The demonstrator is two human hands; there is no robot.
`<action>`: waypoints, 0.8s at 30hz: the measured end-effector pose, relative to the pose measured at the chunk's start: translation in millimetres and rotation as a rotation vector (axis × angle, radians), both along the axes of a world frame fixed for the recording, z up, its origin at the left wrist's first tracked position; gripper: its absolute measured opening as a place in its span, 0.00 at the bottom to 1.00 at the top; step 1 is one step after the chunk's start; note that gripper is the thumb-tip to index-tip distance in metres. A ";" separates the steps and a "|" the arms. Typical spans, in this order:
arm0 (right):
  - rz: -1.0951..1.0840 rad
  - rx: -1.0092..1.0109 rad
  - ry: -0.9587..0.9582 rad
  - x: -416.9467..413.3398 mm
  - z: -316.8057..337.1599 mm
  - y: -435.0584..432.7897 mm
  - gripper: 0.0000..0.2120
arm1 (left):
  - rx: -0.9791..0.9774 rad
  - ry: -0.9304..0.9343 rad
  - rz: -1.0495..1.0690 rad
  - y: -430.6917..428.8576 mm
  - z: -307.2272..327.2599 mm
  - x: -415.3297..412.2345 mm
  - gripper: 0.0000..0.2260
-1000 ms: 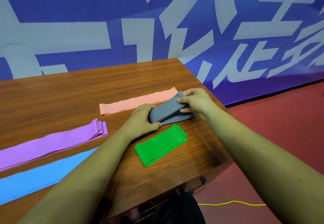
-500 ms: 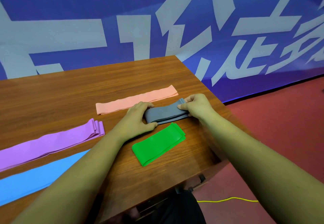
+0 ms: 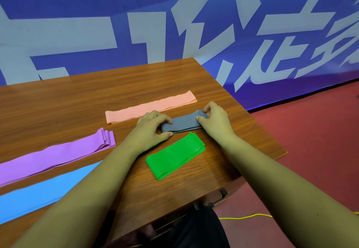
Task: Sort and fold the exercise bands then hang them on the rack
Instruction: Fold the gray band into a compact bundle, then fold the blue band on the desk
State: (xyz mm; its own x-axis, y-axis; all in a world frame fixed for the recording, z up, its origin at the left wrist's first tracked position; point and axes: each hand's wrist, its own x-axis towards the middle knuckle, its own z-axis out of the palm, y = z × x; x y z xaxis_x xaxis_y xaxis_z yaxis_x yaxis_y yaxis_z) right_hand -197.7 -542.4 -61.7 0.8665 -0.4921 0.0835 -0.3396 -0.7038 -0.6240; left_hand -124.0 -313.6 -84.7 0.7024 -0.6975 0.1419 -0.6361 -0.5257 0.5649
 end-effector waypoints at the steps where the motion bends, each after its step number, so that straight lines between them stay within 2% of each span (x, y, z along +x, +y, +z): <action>1: -0.008 -0.044 0.021 0.5 0.6 1.1 0.13 | 0.027 -0.019 -0.003 0.5 2.3 -0.5 0.16; 3: -0.025 -0.072 0.061 0.2 6.2 3.5 0.15 | 0.037 -0.010 -0.021 3.7 8.8 -2.1 0.19; 6: -0.033 -0.095 0.047 -3.5 21.7 11.3 0.19 | -0.046 0.028 -0.032 19.0 21.4 -6.5 0.20; 12: 0.188 -0.090 -0.092 -14.1 56.0 77.9 0.16 | -0.102 -0.034 0.128 103.7 61.5 -22.1 0.07; 15: 0.349 -0.072 -0.129 -21.5 59.3 135.0 0.12 | -0.122 -0.023 0.264 167.0 70.5 -43.8 0.06; 20: 0.606 -0.037 -0.125 -45.4 46.0 231.7 0.13 | -0.227 0.119 0.528 273.1 59.9 -87.5 0.09; 24: 0.770 -0.036 -0.108 -63.8 24.5 302.2 0.14 | -0.203 0.055 0.793 332.7 35.2 -116.5 0.05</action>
